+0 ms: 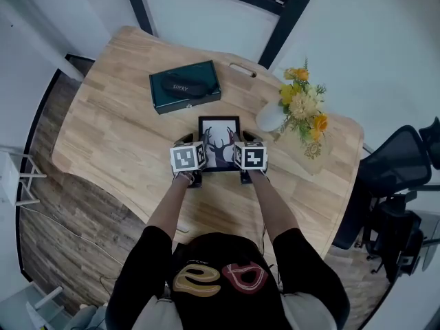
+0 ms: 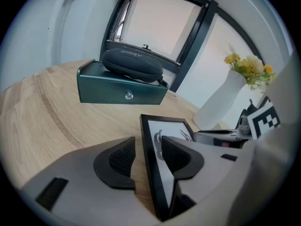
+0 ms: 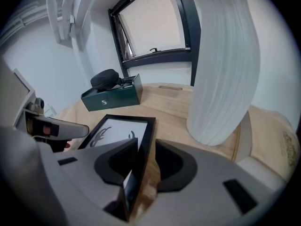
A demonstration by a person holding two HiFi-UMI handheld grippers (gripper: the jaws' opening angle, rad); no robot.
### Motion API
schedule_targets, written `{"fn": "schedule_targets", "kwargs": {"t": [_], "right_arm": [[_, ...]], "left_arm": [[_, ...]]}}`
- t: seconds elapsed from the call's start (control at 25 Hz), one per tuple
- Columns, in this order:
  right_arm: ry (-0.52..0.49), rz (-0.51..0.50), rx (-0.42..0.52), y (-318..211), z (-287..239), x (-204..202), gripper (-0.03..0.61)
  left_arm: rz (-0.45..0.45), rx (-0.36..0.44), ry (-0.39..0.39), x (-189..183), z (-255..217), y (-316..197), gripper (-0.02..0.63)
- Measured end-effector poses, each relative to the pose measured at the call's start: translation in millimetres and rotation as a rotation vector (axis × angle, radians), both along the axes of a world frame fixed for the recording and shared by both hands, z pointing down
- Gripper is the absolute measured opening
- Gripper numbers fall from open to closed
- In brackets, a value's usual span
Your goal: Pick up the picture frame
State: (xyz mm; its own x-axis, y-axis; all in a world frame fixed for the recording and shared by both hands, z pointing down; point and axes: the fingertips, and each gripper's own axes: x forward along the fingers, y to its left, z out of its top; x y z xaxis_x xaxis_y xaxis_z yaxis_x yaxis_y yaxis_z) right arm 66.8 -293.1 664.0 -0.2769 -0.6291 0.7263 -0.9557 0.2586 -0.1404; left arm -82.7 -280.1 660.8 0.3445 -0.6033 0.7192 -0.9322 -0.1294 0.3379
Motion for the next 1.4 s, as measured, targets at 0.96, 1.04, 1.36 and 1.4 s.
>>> {"fn": "schedule_targets", "kwargs": {"t": [0.96, 1.04, 1.36, 1.4], "right_arm": [[-0.045, 0.085, -0.019, 0.7, 9.9, -2.2, 0.084], [-0.042, 0.083, -0.027, 0.8, 9.4, -3.0, 0.083], [-0.022, 0.100, -0.035, 5.1, 7.2, -4.9, 0.077], [-0.027, 0.102, -0.038, 5.2, 7.5, -4.7, 0.077]], "left_arm": [[-0.024, -0.144, -0.116, -4.9, 24.5, 6.2, 0.199], [-0.024, -0.144, -0.109, -4.0, 24.5, 6.4, 0.196], [-0.045, -0.207, 0.069, 4.9, 23.2, 11.2, 0.089], [-0.046, -0.203, 0.074, 4.6, 23.1, 11.2, 0.087]]}}
